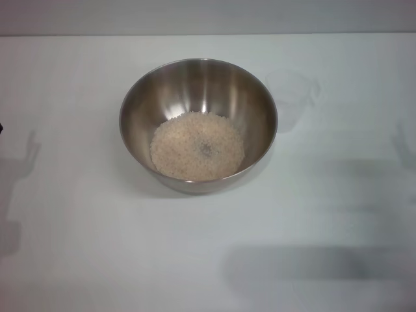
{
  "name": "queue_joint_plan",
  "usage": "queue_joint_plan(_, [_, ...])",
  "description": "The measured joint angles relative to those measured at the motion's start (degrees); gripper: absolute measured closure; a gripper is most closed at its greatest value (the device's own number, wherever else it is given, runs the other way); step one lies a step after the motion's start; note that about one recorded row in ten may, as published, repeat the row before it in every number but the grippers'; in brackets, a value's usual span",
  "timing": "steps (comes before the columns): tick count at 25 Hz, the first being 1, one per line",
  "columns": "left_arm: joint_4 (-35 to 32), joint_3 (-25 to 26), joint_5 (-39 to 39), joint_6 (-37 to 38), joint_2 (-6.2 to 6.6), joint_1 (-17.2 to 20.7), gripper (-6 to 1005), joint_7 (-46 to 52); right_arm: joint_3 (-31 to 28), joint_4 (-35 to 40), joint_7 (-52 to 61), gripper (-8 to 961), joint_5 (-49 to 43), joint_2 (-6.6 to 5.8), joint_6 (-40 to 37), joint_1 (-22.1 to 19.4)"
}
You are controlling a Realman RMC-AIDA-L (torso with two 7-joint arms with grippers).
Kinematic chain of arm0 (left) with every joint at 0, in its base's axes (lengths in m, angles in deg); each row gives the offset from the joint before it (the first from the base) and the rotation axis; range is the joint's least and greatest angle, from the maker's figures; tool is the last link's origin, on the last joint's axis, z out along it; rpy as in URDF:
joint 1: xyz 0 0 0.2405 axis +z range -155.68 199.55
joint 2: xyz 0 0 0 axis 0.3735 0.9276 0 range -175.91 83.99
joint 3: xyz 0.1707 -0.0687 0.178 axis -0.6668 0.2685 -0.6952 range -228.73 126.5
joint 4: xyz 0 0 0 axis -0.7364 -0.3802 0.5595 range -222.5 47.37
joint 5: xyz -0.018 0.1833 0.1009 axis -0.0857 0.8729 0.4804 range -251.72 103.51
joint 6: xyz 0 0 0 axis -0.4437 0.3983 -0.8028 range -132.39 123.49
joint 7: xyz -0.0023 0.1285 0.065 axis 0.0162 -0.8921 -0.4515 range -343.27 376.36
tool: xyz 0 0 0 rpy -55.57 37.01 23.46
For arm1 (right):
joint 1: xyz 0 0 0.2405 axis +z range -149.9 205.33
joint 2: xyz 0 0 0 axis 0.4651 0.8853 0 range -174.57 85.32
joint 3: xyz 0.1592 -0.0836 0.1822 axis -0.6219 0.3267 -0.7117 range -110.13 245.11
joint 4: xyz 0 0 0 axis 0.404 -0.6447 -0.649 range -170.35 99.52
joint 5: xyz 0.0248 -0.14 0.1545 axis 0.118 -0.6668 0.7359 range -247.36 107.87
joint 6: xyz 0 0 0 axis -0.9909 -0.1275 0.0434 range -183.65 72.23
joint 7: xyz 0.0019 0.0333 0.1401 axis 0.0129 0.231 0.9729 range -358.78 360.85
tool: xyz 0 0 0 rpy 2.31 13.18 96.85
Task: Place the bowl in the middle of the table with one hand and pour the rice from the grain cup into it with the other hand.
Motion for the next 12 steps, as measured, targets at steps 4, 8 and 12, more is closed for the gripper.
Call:
queue_joint_plan(4, [-0.03, -0.02, 0.00, 0.09, -0.06, 0.00, 187, 0.14, -1.54, 0.39, 2.26, 183, 0.02, 0.20, -0.23, -0.07])
queue_joint_plan(8, [-0.05, -0.09, 0.28, 0.12, -0.14, 0.00, 187, 0.16, -1.61, 0.71, 2.25, 183, 0.04, 0.21, -0.24, 0.19])
queue_joint_plan(12, [-0.24, -0.27, 0.26, 0.13, -0.15, 0.00, 187, 0.18, -1.58, 0.93, 2.25, 183, 0.05, 0.18, 0.04, 0.42])
